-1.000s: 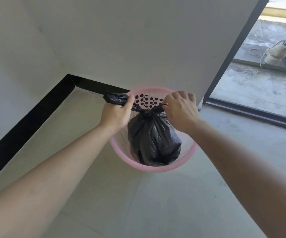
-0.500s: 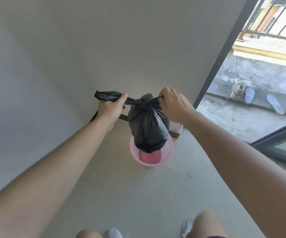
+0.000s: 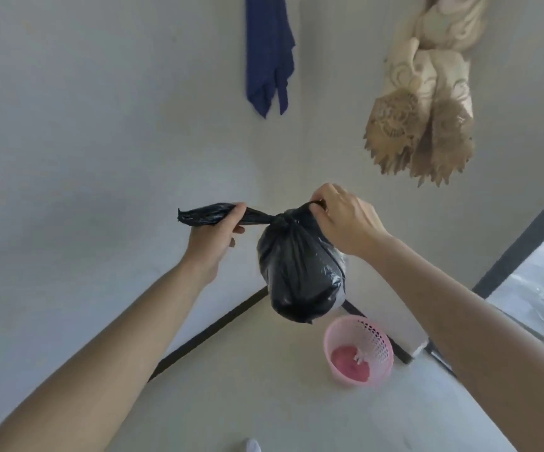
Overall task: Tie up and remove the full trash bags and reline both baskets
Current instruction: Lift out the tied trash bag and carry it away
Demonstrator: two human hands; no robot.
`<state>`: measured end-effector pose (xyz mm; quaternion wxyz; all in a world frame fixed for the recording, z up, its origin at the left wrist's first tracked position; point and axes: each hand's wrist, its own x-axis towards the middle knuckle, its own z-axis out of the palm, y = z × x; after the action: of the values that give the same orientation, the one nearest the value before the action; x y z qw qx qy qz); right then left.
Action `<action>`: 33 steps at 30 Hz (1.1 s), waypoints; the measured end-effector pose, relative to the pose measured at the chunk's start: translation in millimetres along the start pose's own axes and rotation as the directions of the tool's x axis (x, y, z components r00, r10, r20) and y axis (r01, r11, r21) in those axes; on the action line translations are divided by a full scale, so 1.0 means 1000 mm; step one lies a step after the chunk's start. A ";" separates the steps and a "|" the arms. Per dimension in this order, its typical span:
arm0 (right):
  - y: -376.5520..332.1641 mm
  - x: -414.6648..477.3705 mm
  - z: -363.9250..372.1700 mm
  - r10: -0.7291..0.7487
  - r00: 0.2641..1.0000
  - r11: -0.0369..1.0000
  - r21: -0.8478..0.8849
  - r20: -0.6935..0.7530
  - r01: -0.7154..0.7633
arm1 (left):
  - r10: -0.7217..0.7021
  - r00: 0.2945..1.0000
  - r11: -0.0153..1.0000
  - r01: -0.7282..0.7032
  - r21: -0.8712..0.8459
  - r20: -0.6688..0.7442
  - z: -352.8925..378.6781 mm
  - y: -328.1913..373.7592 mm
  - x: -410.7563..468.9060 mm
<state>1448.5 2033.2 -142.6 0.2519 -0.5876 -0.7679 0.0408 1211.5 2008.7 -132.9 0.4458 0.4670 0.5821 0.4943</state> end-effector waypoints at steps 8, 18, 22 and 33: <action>-0.202 -0.016 0.076 -0.519 0.849 0.840 0.242 0.100 0.486 | -0.088 0.823 0.996 0.085 -0.031 -0.562 -0.184 -0.018 -0.172; -0.597 -0.211 0.105 -0.960 0.281 0.238 0.506 -0.008 0.829 | -0.069 0.091 0.994 0.090 -0.060 -0.994 -0.422 -0.045 -0.512; -0.732 -0.329 0.113 -0.995 0.083 0.038 0.555 -0.056 0.831 | 0.039 -0.264 0.933 0.356 -0.059 -0.964 -0.490 -0.066 -0.654; -0.973 -0.619 0.127 -0.955 -0.268 -0.263 0.786 -0.128 0.560 | -0.035 -0.062 0.680 0.730 -0.069 -0.997 -0.591 -0.140 -0.929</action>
<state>647.5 1194.1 -113.9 0.1007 0.3481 -0.8943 0.2626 772.1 989.6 -150.8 -0.0769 -0.0914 0.9347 0.3349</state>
